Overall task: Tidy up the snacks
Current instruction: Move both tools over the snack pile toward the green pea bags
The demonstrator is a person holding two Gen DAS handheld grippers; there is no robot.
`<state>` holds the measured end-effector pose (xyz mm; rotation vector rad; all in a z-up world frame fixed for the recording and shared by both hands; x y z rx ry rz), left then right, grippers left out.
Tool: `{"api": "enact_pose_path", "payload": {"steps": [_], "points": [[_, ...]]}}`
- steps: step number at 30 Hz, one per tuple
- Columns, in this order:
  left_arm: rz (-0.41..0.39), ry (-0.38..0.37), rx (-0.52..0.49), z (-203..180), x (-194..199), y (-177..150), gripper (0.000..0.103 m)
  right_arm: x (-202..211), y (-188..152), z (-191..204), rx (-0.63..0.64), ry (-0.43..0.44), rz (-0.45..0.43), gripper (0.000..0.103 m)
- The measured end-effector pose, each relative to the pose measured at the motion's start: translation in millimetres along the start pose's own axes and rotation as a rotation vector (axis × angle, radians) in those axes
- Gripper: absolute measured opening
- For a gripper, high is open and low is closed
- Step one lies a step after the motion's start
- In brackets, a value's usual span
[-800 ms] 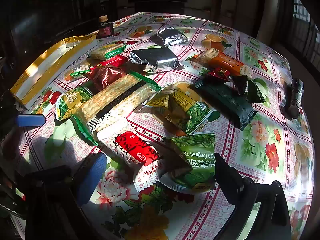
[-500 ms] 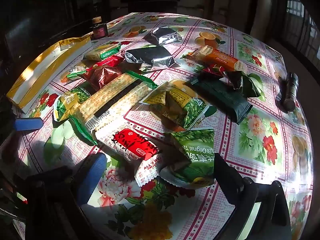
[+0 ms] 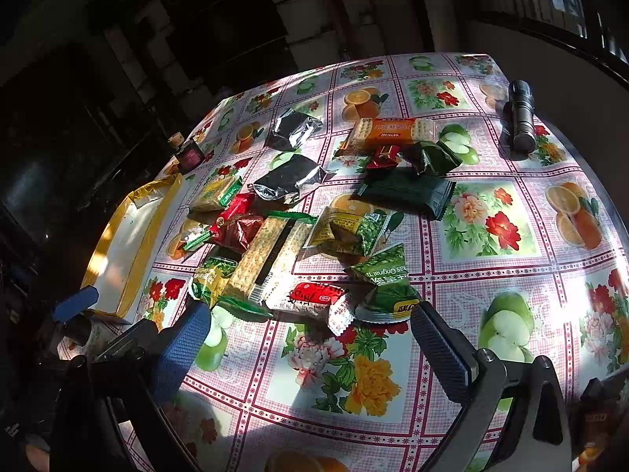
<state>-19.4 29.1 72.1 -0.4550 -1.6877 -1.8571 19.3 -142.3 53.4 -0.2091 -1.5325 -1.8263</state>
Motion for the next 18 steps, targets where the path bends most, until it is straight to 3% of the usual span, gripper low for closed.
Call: {"api": "enact_pose_path", "payload": {"steps": [5, 9, 14, 18], "points": [[-0.058, 0.038, 0.039, 20, 23, 17, 0.103, 23, 14, 31, 0.1, -0.012, -0.095, 0.102], [-0.076, 0.053, 0.079, 31, 31, 19, 0.103, 31, 16, 44, 0.159, 0.031, -0.114, 0.102], [-0.083, 0.07, 0.086, 34, 34, 27, 0.103, 34, 12, 46, 0.146, 0.064, -0.118, 0.102], [-0.086, 0.075, 0.099, 37, 41, 12, 0.103, 37, 12, 42, 0.132, 0.067, -0.122, 0.102]]}}
Point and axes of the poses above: each gripper's, at about its wrist camera, not at the fingertips, and x roughly against the way its jaws point, z to its left, y to its top, the point moved 3 cm from there along -x, roughly the way its jaws point, and after that the axes turned 12 degrees about -z, right-handed, at the moved point
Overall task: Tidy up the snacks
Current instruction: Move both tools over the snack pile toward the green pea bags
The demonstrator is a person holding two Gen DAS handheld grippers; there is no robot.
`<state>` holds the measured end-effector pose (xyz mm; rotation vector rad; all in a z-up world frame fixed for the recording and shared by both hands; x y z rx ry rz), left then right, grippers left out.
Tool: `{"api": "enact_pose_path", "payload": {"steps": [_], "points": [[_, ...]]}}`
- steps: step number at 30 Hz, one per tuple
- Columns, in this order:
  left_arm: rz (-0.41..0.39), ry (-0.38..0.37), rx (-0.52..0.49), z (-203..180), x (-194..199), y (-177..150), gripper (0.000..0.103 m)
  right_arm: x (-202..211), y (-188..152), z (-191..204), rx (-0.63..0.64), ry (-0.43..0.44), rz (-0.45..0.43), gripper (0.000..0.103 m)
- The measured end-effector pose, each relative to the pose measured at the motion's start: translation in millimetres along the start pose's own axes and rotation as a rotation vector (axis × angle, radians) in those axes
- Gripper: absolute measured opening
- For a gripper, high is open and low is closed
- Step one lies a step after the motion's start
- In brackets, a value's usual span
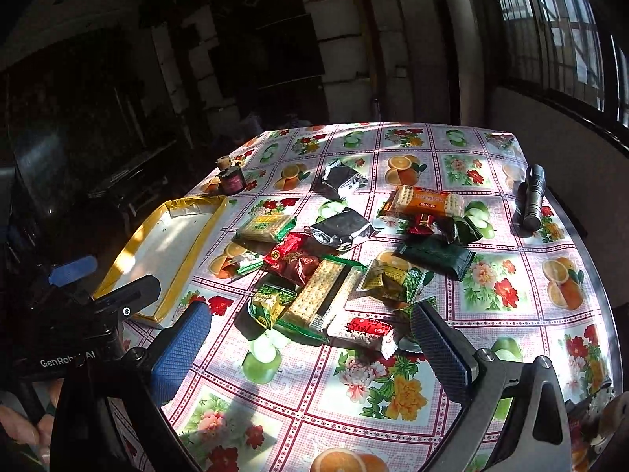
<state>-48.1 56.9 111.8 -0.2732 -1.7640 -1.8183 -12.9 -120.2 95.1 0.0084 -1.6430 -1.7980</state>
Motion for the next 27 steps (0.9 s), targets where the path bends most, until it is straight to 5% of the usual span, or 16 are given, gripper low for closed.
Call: {"api": "enact_pose_path", "payload": {"steps": [27], "points": [[0.057, 0.011, 0.031, 9, -15, -13, 0.103, -6, -26, -17, 0.037, -0.076, 0.071, 0.102]]}}
Point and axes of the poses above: each gripper's, at about its wrist camera, not at the fingertips, and x roughly against the way its jaws point, z to its left, y to its top, the point moved 3 cm from there along -x, roughly the way its jaws point, and after that the axes turned 12 degrees about -z, right-handed, at the moved point
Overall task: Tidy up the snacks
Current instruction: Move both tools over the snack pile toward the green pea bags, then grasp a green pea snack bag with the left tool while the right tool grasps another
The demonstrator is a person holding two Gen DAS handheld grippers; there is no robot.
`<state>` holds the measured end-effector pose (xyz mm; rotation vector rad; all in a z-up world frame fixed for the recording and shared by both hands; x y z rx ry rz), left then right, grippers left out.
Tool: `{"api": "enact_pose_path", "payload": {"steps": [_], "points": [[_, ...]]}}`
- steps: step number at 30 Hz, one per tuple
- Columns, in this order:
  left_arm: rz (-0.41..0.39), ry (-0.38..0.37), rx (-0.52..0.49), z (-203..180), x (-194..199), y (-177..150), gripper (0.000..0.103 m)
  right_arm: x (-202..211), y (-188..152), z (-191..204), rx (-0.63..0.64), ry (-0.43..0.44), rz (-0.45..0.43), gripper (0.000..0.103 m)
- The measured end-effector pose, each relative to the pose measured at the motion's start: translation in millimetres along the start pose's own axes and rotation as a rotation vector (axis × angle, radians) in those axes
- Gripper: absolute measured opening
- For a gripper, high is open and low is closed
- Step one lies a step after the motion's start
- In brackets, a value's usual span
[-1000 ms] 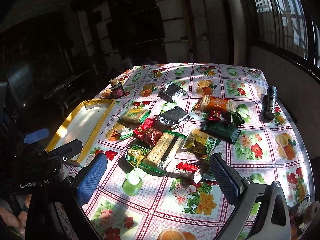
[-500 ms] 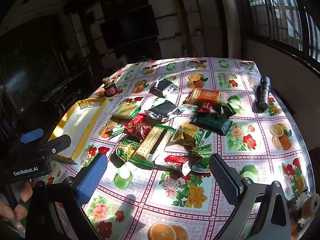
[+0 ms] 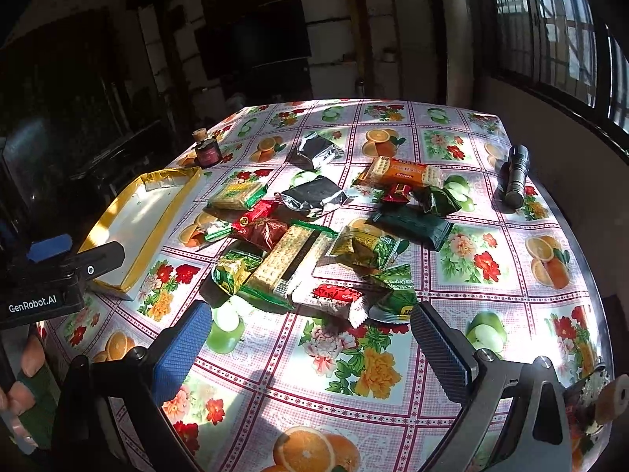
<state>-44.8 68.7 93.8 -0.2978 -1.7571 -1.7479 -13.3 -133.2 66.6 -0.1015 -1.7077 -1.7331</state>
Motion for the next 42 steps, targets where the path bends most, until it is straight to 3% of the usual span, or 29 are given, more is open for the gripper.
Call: {"api": "enact_pose_path", "payload": {"steps": [11, 16, 22, 27, 29, 33, 35, 37, 39, 41, 42], "points": [[0.02, 0.003, -0.012, -3, -5, -5, 0.103, -5, -11, -16, -0.025, -0.027, 0.03, 0.102], [0.088, -0.069, 0.025, -3, -20, -14, 0.103, -12, -17, -27, -0.034, -0.037, 0.049, 0.1], [0.181, -0.176, 0.063, -15, -46, -21, 0.103, -30, -24, -53, -0.069, -0.048, 0.104, 0.08], [0.227, -0.182, 0.051, -35, -73, -18, 0.103, -49, -21, -60, -0.036, -0.069, 0.139, 0.07], [0.236, -0.193, 0.051, -43, -85, -16, 0.103, -58, -17, -64, -0.046, -0.071, 0.142, 0.059], [0.278, -0.188, 0.031, -56, -112, -18, 0.102, -82, -17, -70, -0.036, -0.086, 0.186, 0.056], [0.313, -0.194, 0.033, -61, -124, -22, 0.092, -92, -20, -73, -0.04, -0.077, 0.209, 0.047], [0.351, -0.207, 0.045, -64, -134, -28, 0.073, -98, -22, -74, -0.044, -0.068, 0.217, 0.045], [0.338, -0.218, 0.064, -63, -137, -28, 0.066, -100, -21, -74, -0.037, -0.067, 0.208, 0.043], [0.329, -0.221, 0.056, -64, -136, -26, 0.045, -100, -20, -74, -0.041, -0.056, 0.203, 0.04], [0.332, -0.217, 0.056, -63, -136, -26, 0.03, -98, -20, -74, -0.047, -0.051, 0.195, 0.038]]}}
Point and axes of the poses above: each gripper's, at about its wrist camera, not at the fingertips, and x roughly against the way its jaws point, z to its left, y to its top, the point moved 3 cm from there along -x, roughly the way its jaws point, and after that the axes turned 12 degrees about -z, right-handed, at the moved point
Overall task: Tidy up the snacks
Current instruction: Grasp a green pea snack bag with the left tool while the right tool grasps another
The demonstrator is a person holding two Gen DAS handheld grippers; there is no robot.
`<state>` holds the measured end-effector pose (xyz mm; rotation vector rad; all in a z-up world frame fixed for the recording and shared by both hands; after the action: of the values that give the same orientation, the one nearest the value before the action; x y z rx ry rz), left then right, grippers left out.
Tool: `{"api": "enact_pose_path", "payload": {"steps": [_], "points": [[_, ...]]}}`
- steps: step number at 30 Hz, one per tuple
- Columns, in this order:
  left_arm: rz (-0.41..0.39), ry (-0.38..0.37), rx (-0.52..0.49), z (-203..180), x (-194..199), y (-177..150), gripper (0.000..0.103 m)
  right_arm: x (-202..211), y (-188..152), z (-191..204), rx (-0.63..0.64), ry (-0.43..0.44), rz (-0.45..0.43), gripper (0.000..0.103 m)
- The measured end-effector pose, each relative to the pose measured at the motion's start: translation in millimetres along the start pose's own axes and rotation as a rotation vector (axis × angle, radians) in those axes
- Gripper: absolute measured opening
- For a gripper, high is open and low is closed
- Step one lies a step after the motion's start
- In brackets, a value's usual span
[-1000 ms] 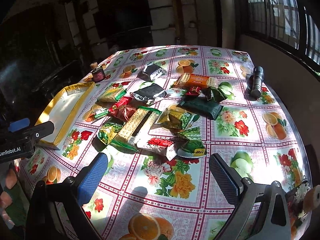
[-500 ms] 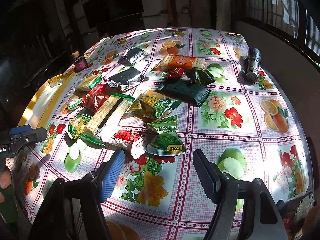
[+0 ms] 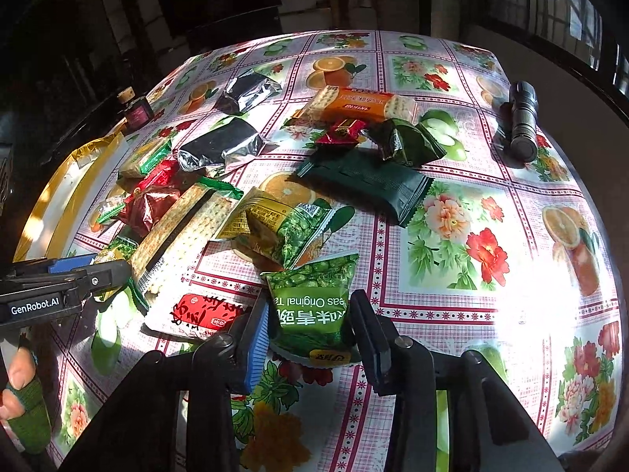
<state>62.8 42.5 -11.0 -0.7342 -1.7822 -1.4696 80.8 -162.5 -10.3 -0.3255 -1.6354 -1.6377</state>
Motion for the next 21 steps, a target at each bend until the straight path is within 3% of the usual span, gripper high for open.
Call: {"api": "enact_pose_path", "payload": {"steps": [9, 14, 21], "points": [[-0.031, 0.014, -0.007, 9, 20, -7, 0.029, 27, 1, 13, -0.003, 0.027, -0.05, 0.037], [-0.08, 0.028, -0.01, 18, 50, -12, 0.029, 48, 6, 46, 0.073, 0.041, -0.089, 0.037], [-0.153, 0.066, 0.02, 51, 90, -15, 0.029, 57, 10, 99, 0.145, 0.126, -0.103, 0.038]]}}
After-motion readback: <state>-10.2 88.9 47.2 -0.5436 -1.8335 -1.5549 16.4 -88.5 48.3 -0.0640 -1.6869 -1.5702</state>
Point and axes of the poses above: each gripper's, at about its wrist camera, not at the fingertips, and x roughly against the way its jaws point, z to its left, y to its top, the point moved 3 cm from there along -x, roughly the way its jaws point, and after that the axes turned 12 degrees about -z, right-handed, at the moved point
